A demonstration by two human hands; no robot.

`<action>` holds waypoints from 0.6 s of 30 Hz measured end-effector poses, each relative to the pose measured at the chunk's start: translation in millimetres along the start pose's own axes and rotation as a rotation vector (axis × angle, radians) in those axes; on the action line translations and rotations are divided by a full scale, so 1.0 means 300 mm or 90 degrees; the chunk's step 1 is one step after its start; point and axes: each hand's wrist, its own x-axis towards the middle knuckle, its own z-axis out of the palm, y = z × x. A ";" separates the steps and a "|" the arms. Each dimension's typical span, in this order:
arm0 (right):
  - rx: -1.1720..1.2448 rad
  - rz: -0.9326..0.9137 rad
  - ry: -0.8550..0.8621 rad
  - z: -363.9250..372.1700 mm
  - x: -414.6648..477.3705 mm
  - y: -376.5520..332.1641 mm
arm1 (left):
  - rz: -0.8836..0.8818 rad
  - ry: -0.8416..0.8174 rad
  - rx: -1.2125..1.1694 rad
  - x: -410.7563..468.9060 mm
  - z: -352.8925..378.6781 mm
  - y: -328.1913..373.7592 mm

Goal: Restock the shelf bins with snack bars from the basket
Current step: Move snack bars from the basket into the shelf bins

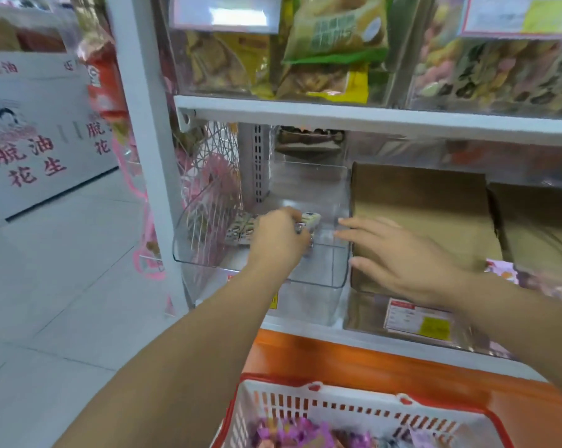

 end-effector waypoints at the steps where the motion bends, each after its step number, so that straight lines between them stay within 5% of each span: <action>1: 0.006 -0.022 0.029 0.013 0.007 0.016 | -0.005 -0.012 0.008 0.037 0.029 0.000; 9: 0.073 -0.028 0.142 0.078 0.011 0.030 | -0.010 -0.140 0.022 0.235 0.185 0.046; 18: 0.102 -0.035 0.163 0.095 0.011 0.044 | 0.090 -0.411 0.444 0.263 0.258 0.020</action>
